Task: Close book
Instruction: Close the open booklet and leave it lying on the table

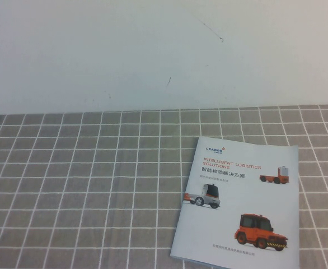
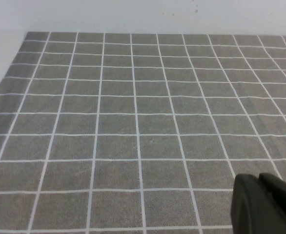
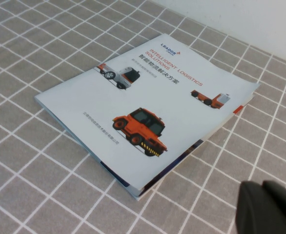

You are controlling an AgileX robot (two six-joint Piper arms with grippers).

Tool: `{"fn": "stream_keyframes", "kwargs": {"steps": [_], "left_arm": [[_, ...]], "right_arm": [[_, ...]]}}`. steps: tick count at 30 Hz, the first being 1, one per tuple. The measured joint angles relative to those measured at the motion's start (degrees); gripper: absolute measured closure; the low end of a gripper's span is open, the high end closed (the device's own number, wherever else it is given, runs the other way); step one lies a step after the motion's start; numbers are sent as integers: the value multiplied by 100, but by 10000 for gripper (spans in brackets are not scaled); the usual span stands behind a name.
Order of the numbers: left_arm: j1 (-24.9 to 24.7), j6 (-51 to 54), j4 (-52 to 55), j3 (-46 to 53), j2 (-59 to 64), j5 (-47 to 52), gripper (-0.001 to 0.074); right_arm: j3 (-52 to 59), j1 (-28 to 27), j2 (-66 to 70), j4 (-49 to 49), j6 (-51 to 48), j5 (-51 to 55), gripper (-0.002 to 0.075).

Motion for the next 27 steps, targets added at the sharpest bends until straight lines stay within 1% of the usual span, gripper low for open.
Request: {"fn": "stream_keyframes", "kwargs": {"steps": [20, 22, 25, 27], "left_arm": [[0, 0, 22, 0, 0, 0, 738], [0, 9, 22, 0, 0, 0, 738], [0, 9, 22, 0, 0, 0, 738], [0, 9, 22, 0, 0, 0, 738]], "right_arm": [[0, 0, 0, -23, 9, -11, 729], [0, 0, 0, -415, 146, -236, 729], [150, -11, -14, -1241, 255, -991, 729], [336, -80, -68, -1532, 280, -1405, 729]]}}
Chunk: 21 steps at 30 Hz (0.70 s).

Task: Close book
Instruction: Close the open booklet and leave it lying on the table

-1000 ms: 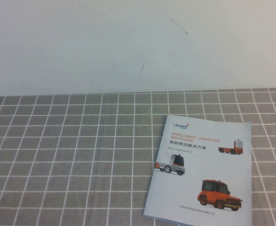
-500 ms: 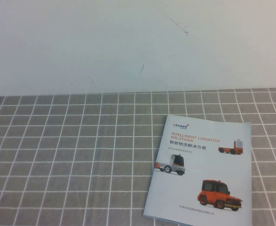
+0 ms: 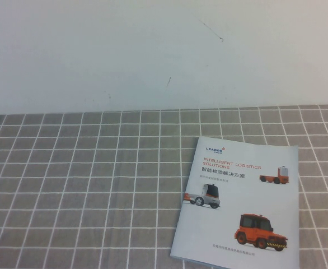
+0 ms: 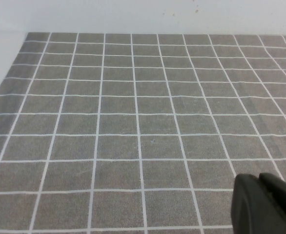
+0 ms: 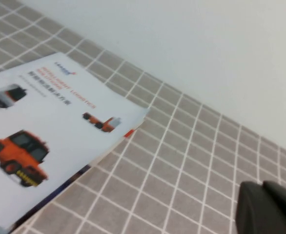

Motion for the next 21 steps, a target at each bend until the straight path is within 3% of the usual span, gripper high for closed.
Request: {"fn": "stream_keyframes", "kwargs": {"steps": [6, 14, 17, 21], "left_arm": [[0, 0, 0, 0, 0, 0, 738], [0, 0, 0, 0, 0, 0, 738], [0, 0, 0, 0, 0, 0, 738], [0, 13, 0, 0, 0, 0, 738]], "right_arm": [[990, -371, -367, -161, 52, -934, 729], [2272, -538, -620, -161, 1450, -2520, 729], [2339, -538, -620, -161, 1766, -2546, 729], [2339, -544, -620, -161, 1859, -1817, 729]]}}
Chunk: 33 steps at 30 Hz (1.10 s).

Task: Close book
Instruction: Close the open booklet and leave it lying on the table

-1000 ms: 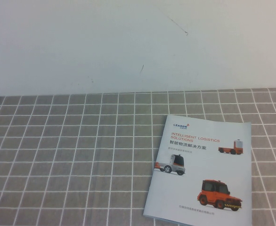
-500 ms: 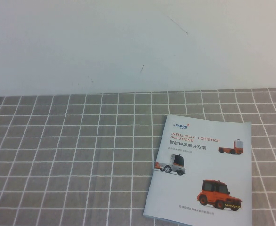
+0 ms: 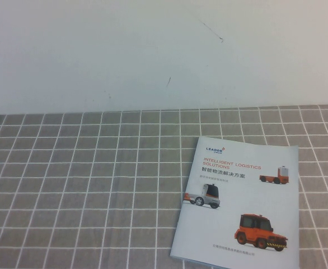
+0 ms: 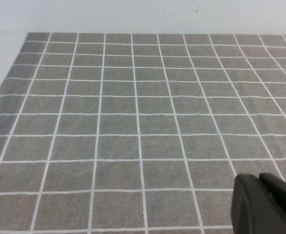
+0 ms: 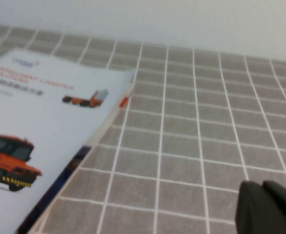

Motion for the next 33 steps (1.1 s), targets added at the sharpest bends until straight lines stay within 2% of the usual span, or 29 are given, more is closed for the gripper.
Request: {"fn": "stream_keyframes", "kwargs": {"steps": [13, 20, 33], "left_arm": [[0, 93, 0, 0, 0, 0, 738], [0, 93, 0, 0, 0, 0, 738], [0, 93, 0, 0, 0, 0, 738]], "right_arm": [[-24, 0, 0, 0, -145, 140, 729], [-24, 0, 0, 0, 329, 140, 729], [-24, 0, 0, 0, 373, 140, 729]]}}
